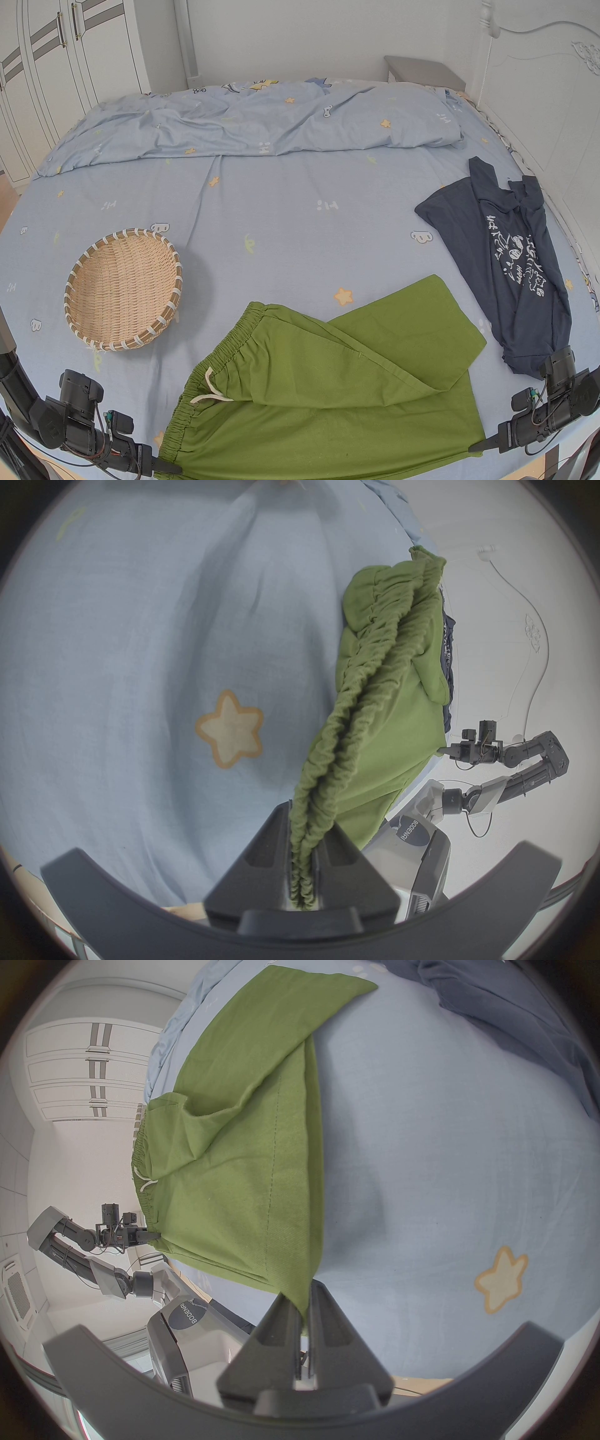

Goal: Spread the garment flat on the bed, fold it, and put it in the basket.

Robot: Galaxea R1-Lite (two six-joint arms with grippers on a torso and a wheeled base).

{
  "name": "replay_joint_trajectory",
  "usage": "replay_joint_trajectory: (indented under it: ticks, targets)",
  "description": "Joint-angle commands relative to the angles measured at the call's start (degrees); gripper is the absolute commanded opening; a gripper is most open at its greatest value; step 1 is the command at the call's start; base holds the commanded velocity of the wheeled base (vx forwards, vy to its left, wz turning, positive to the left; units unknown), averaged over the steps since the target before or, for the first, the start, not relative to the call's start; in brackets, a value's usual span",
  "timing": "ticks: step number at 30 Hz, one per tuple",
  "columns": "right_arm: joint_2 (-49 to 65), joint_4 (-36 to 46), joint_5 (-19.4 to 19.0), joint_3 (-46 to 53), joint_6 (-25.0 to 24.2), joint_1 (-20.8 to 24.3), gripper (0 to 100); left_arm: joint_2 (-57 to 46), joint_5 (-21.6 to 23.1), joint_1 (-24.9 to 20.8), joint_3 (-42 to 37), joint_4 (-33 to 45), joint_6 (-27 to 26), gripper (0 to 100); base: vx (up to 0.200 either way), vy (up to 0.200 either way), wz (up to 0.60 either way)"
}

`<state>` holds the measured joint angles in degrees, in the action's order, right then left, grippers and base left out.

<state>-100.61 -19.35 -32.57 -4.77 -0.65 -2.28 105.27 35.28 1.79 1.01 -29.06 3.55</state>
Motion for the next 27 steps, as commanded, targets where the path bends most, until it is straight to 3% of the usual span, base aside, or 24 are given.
replay_joint_trajectory:
  ticks: [1,7,8,18,23,25,27]
  targets:
    - [-0.03,0.27,0.14,-0.07,0.03,-0.01,0,-0.24,-0.04,-1.18,-1.01,1.38,-0.47,0,0.0,0.0,0.0]
    - [-0.2,0.27,0.23,0.02,0.82,0.08,0,0.12,-0.04,-1.18,-1.01,1.55,-1.26,0,0.0,0.0,0.0]
    - [-0.2,0.27,0.23,0.02,0.82,0.08,100,0.12,-0.04,-1.18,-1.01,1.55,-1.26,100,0.0,0.0,0.0]
    - [0.15,-0.34,0.05,0.37,0.82,0.08,100,-1.29,0.05,-0.74,-1.01,1.11,-1.26,100,0.0,0.0,0.0]
    - [3.75,-3.33,-0.65,-0.33,0.65,-0.44,100,-17.29,0.76,2.34,-1.01,1.73,0.41,100,0.0,0.0,0.0]
    - [4.11,-3.51,-0.65,-0.59,0.65,-0.44,100,-18.52,0.84,2.43,-1.01,1.82,0.76,100,0.0,0.0,0.0]
    - [7.97,-3.86,-1.44,-0.95,0.56,-0.44,100,-25.81,0.93,2.08,-1.01,2.43,4.27,100,0.0,0.0,0.0]
